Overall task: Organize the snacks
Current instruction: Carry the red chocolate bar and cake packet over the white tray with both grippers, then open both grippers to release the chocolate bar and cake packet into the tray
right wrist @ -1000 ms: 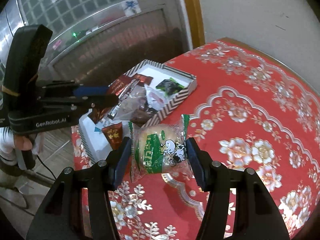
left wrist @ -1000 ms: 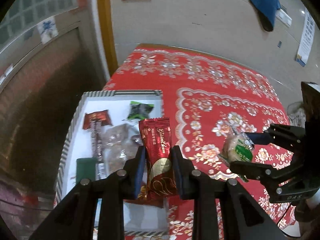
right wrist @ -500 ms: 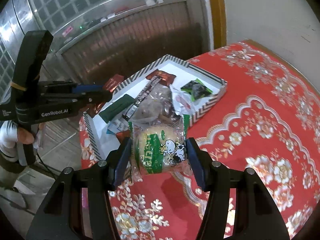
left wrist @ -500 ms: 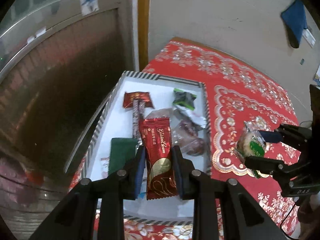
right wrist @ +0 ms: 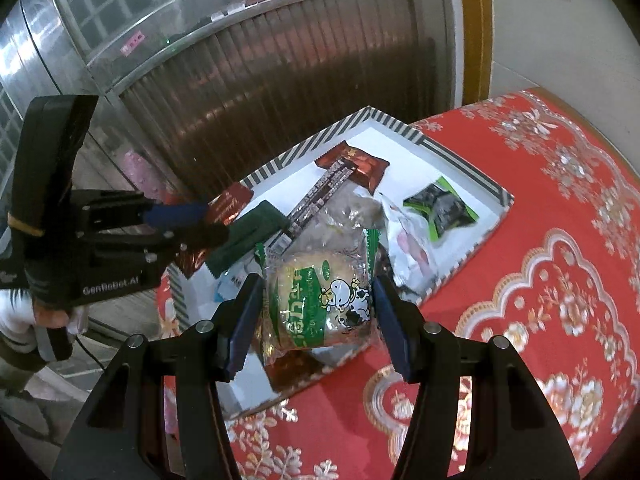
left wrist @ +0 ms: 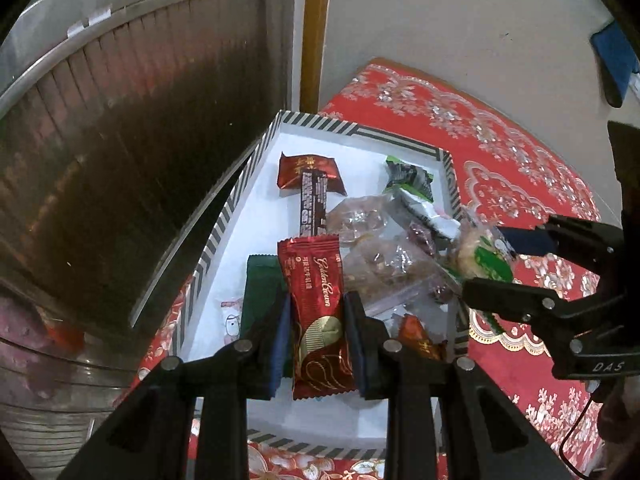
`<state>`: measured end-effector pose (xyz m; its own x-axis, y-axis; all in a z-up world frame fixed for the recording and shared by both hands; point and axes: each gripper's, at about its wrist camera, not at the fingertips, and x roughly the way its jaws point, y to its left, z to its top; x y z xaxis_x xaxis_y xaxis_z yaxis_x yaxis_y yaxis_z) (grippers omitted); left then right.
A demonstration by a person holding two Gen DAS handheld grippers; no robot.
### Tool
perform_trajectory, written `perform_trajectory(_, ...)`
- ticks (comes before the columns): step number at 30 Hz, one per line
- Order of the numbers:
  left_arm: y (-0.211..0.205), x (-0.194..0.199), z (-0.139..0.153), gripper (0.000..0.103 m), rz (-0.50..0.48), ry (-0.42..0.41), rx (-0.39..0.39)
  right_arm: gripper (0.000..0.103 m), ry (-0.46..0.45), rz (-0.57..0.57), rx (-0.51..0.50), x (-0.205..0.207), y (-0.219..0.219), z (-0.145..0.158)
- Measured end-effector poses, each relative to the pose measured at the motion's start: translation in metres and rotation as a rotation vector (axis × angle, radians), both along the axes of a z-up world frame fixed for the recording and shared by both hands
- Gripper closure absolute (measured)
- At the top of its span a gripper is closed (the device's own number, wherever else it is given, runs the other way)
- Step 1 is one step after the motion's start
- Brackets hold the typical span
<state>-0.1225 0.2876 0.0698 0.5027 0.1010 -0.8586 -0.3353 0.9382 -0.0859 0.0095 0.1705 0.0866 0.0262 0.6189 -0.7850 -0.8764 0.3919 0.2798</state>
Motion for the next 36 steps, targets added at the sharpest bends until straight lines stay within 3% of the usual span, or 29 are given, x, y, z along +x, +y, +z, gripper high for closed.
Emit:
perform_trajectory(18,0.015,0.013,-0.026,0.074,0.036,0.024,-0.018,0.047,-0.047,0.010,-0.068,0.002,0.042,-0.025)
perform_trajectory(27,0.020,0.018,-0.035,0.072,0.053,0.044,-0.021,0.043,-0.047,0.003,-0.051,0.001,0.046,-0.033)
perform_trajectory(29,0.020,0.019,-0.037,0.067,0.058,0.047,-0.021,0.042,-0.040,-0.003,-0.046,0.001,0.047,-0.034)
perform_trajectory(31,0.020,0.020,-0.037,0.046,0.065,0.046,-0.019,0.041,-0.032,-0.015,-0.036,0.001,0.046,-0.033)
perform_trajectory(36,0.022,0.018,-0.032,0.027,0.072,0.022,-0.002,0.040,-0.053,-0.015,0.019,-0.003,0.040,-0.021)
